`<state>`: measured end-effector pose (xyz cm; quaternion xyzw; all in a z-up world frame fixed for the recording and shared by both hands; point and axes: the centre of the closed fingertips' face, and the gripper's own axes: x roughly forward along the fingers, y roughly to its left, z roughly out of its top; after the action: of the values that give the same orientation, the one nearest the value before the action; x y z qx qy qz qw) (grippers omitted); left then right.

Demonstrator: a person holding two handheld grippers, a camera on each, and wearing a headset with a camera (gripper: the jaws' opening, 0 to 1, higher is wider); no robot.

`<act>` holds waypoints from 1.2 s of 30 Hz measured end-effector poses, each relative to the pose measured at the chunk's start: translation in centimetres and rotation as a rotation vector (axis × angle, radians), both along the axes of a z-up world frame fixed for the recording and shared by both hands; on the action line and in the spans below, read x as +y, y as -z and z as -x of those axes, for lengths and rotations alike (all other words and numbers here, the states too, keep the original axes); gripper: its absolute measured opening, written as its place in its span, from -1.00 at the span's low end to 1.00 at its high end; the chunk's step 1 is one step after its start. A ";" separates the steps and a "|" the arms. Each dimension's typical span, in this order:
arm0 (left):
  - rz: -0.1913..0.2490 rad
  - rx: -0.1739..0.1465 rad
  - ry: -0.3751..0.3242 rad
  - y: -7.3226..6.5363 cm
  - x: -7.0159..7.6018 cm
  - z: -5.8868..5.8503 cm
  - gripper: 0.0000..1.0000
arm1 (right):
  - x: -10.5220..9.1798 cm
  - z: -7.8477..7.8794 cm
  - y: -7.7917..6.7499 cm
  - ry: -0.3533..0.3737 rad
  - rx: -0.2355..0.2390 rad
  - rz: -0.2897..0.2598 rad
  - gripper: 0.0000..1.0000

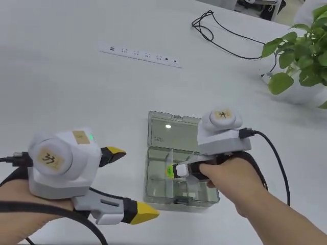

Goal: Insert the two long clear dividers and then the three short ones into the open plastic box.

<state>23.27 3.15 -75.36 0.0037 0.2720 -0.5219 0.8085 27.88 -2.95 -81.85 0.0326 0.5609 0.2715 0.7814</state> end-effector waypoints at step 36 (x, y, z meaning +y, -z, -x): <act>-0.036 -0.043 -0.092 -2.4 0.6 0.3 0.78 | -1.8 0.4 -8.8 -0.148 -0.201 -0.308 -0.28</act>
<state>22.96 3.79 -73.00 0.0170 0.2637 -0.4790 0.8371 27.52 -4.75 -73.08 0.0832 0.4326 0.4126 0.7973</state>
